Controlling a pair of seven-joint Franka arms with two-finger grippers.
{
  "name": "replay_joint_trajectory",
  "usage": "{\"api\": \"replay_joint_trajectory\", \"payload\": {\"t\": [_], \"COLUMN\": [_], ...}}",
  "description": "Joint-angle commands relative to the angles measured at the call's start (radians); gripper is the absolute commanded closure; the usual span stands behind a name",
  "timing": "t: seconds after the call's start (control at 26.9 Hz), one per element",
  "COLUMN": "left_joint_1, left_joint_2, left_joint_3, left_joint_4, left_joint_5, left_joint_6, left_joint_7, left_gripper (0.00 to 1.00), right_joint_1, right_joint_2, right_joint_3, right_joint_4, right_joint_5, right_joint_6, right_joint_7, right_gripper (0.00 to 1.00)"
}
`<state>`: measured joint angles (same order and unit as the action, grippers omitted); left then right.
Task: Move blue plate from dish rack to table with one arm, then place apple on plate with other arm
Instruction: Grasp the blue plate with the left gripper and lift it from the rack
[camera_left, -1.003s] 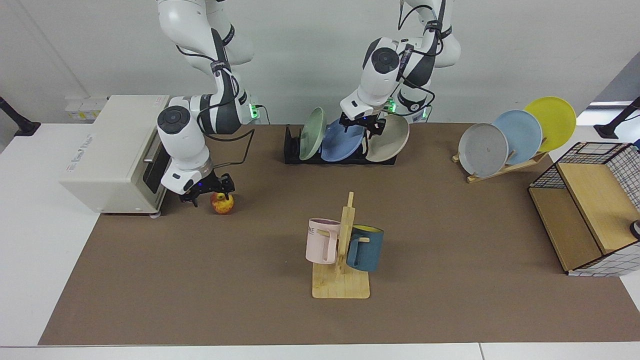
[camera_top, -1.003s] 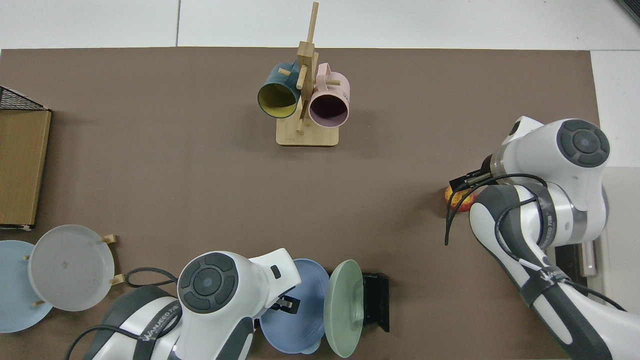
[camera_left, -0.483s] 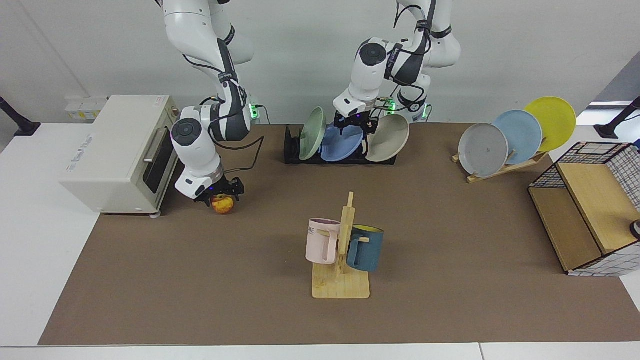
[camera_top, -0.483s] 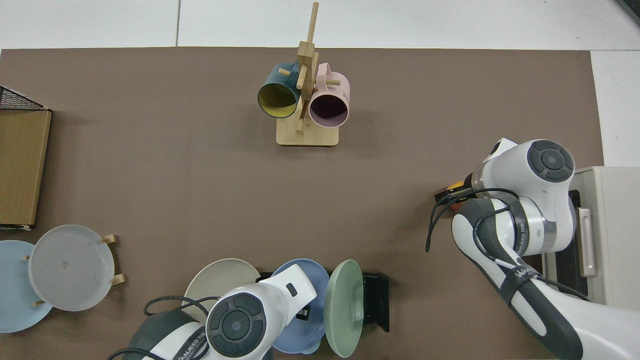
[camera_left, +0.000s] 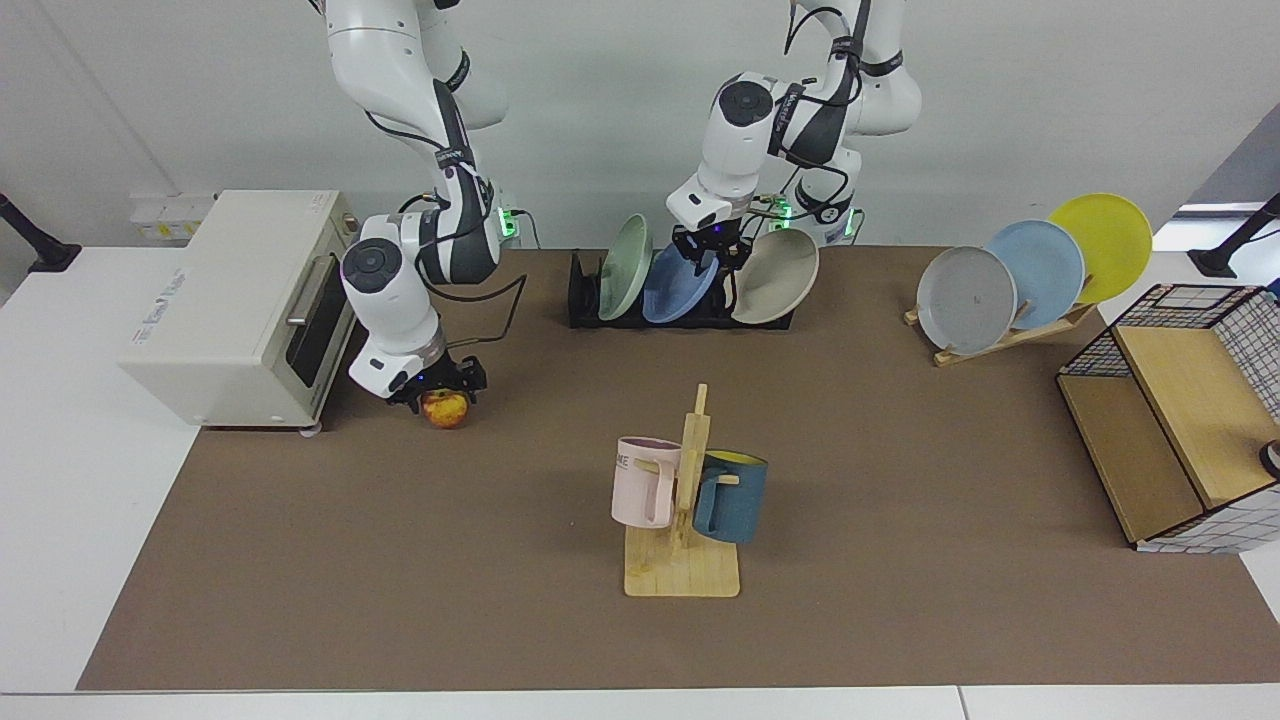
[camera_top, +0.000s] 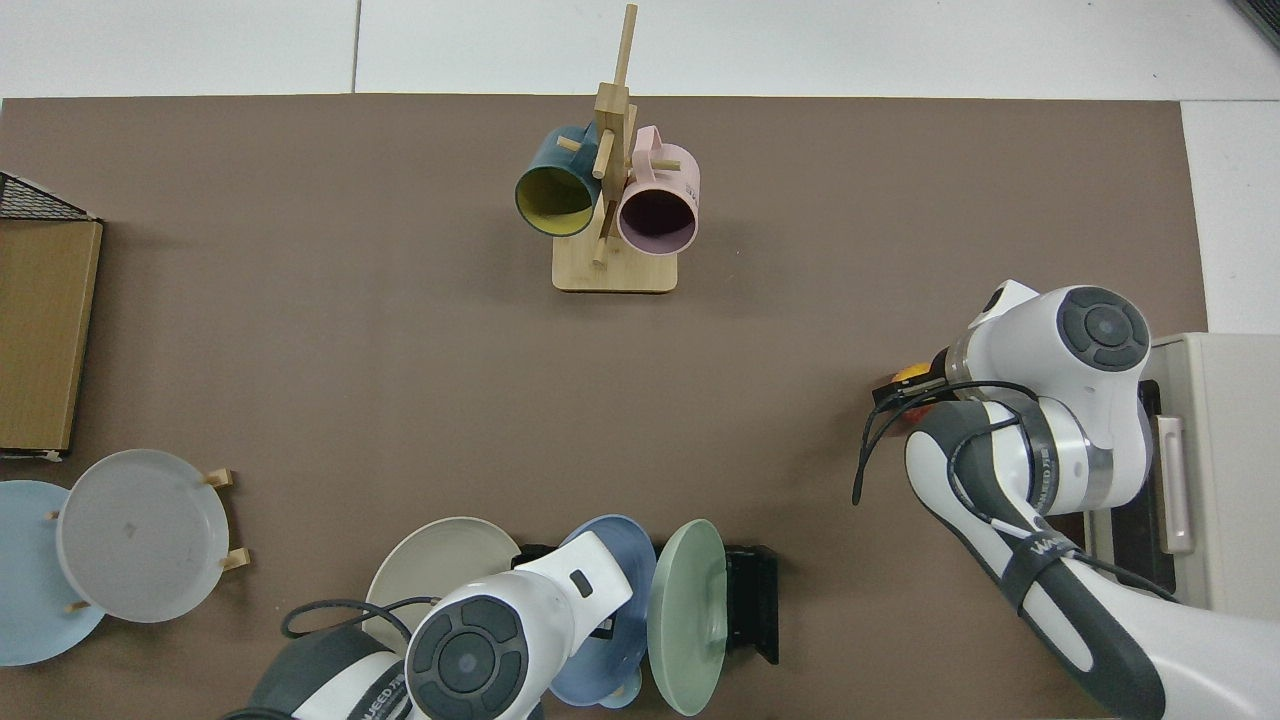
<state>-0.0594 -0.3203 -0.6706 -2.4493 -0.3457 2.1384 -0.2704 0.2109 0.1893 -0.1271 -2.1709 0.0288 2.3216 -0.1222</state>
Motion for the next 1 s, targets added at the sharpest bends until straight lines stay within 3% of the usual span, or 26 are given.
{"api": "replay_joint_trajectory", "payload": {"t": [0.0,0.07,0.11,0.3,0.52,0.74,0.97], "left_joint_1": [0.03,0.038,0.038,0.036,0.03,0.035,0.05], "left_joint_2": [-0.022,-0.022,-0.02,0.015,0.154,0.228,0.362], "left_joint_3": [0.002,0.014,0.032,0.126,0.2,0.267,0.301], "left_joint_4": [0.019,0.044,0.059,0.176,0.347,0.401,0.406], "left_joint_5": [0.008,0.014,0.014,0.014,0.013,-0.004,-0.09], "left_joint_6": [-0.081,-0.124,-0.138,-0.238,-0.252,-0.146,-0.023], "left_joint_7": [0.016,0.02,0.029,0.059,0.057,0.108,0.181], "left_gripper": [1.0,1.0,1.0,1.0,1.0,1.0,1.0], "right_joint_1": [-0.015,-0.015,-0.013,-0.005,0.015,0.004,0.01], "right_joint_2": [0.001,0.001,0.002,0.004,-0.019,-0.059,-0.099], "right_joint_3": [0.006,0.006,0.006,0.007,0.004,0.003,0.001], "right_joint_4": [-0.018,-0.018,-0.017,0.002,0.12,0.143,0.143], "right_joint_5": [0.011,0.011,0.011,0.02,0.022,0.02,0.017], "right_joint_6": [0.036,0.036,0.036,0.035,-0.073,-0.11,-0.169], "right_joint_7": [-0.013,-0.028,-0.018,0.002,0.079,0.087,0.088], "right_gripper": [0.31,0.8,1.0,1.0,1.0,1.0,1.0]}}
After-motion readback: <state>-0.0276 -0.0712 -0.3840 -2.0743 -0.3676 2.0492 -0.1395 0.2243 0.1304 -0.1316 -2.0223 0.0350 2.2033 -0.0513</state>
